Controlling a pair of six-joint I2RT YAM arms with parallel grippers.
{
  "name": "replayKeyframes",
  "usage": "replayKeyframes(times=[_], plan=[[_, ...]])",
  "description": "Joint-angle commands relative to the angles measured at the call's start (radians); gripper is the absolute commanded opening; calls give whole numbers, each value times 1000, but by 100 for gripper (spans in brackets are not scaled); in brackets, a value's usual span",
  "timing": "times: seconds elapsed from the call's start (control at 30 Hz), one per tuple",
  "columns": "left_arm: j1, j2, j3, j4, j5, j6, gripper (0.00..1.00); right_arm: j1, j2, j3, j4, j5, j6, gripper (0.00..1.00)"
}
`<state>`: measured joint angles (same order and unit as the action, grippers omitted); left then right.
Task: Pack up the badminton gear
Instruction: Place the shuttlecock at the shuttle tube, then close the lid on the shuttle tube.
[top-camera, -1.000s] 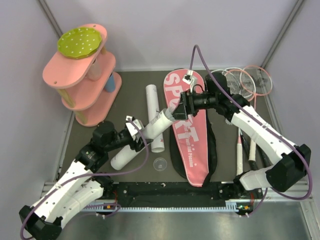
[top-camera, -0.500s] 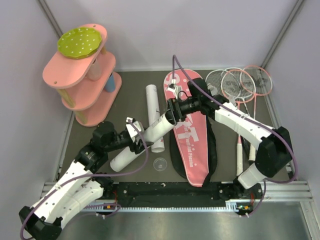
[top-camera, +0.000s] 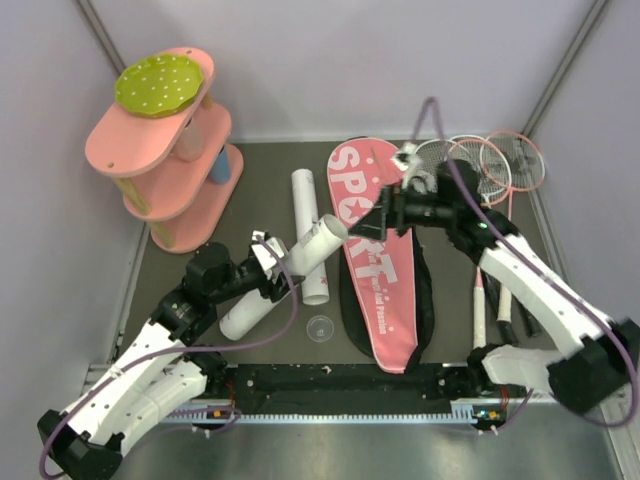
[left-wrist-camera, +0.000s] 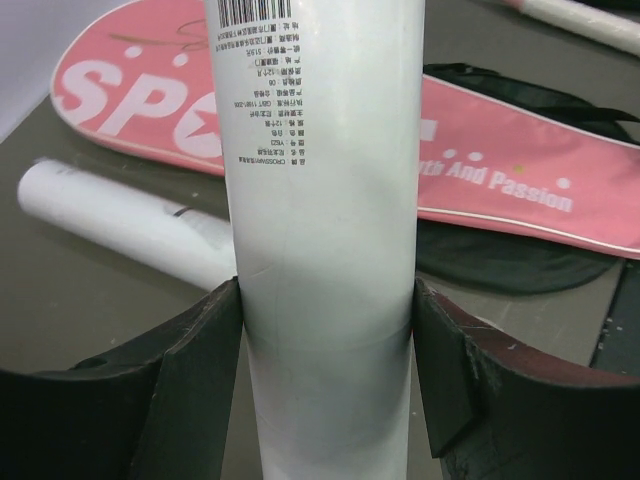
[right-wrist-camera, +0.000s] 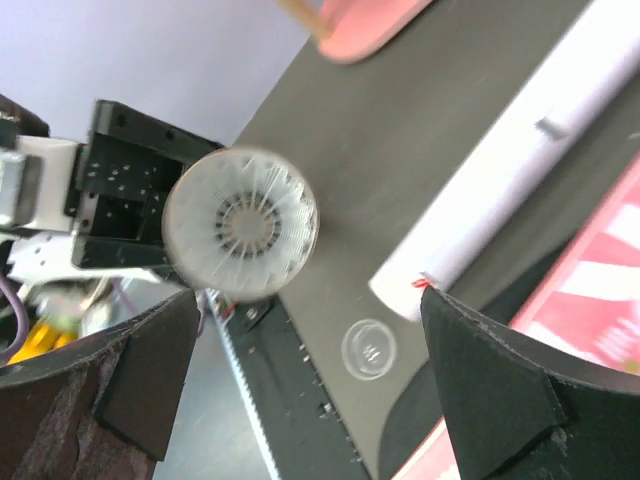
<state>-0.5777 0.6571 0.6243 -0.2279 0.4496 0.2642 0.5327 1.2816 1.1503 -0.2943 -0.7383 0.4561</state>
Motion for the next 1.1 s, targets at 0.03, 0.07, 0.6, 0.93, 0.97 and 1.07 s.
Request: replayKeyframes(times=[0.03, 0.07, 0.6, 0.93, 0.97, 1.07], plan=[[4, 16, 46, 68, -207, 1, 0, -69, -270, -159, 121, 226, 27, 94], [3, 18, 48, 62, -239, 0, 0, -68, -322, -185, 100, 253, 12, 94], [13, 39, 147, -26, -598, -88, 0, 710, 94, -253, 44, 717, -292, 63], [13, 9, 160, -74, -680, -131, 0, 747, 366, -141, 78, 679, -366, 50], [13, -14, 144, -58, -695, -122, 0, 748, 381, -141, 81, 671, -367, 49], [13, -53, 106, -16, -758, -108, 0, 757, 412, -136, 87, 666, -370, 45]])
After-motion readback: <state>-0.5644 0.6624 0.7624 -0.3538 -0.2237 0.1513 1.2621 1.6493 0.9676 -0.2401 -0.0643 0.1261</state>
